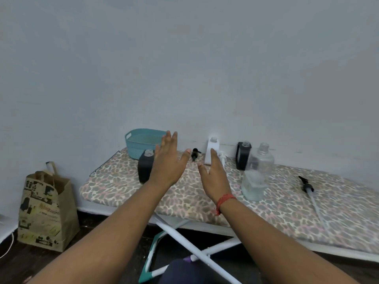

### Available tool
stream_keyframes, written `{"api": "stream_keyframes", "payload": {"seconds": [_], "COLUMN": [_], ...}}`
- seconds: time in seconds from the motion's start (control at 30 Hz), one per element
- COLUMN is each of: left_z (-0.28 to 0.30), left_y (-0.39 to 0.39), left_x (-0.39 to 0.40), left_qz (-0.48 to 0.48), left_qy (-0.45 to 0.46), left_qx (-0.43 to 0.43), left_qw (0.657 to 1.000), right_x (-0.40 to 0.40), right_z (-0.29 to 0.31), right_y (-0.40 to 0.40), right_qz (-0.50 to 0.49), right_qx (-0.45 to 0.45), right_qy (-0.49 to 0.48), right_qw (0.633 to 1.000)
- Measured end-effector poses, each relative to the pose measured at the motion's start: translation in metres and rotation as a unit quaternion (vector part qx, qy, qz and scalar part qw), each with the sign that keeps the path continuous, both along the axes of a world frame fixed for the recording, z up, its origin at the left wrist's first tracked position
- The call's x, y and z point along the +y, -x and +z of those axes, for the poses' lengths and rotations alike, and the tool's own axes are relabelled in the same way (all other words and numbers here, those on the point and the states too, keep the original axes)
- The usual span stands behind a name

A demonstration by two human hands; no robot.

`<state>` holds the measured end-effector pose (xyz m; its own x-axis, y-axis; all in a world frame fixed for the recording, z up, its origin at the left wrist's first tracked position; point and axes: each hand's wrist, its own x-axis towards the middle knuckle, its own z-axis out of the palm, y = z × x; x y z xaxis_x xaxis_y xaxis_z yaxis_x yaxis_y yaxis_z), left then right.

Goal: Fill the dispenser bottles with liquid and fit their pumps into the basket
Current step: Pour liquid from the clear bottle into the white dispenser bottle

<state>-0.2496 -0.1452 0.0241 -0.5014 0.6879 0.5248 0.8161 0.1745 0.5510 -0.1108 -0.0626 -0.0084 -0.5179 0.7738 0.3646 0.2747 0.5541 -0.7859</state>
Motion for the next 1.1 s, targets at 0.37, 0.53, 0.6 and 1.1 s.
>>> {"api": "stream_keyframes", "payload": {"seconds": [0.37,0.53,0.6,1.1], "left_z": [-0.010,-0.023,-0.031,-0.073], "left_y": [-0.074,-0.075,-0.068,-0.005], "left_x": [0.052,0.071,0.078,0.190], "left_qz": [-0.038,-0.050,-0.056,-0.115], "left_qy": [0.107,0.117,0.114,0.036], "left_qx": [-0.060,-0.096,-0.105,-0.297], "left_qw": [0.992,0.987,0.986,0.947], "right_x": [0.029,0.043,0.049,0.152], "right_z": [-0.003,-0.016,-0.021,-0.044], "right_y": [-0.101,-0.085,-0.071,0.056], "right_qz": [-0.049,-0.041,-0.030,-0.042], "right_qx": [-0.023,-0.018,-0.012,0.108], "right_qy": [-0.086,-0.060,-0.046,0.184], "right_qw": [0.995,0.997,0.998,0.976]}}
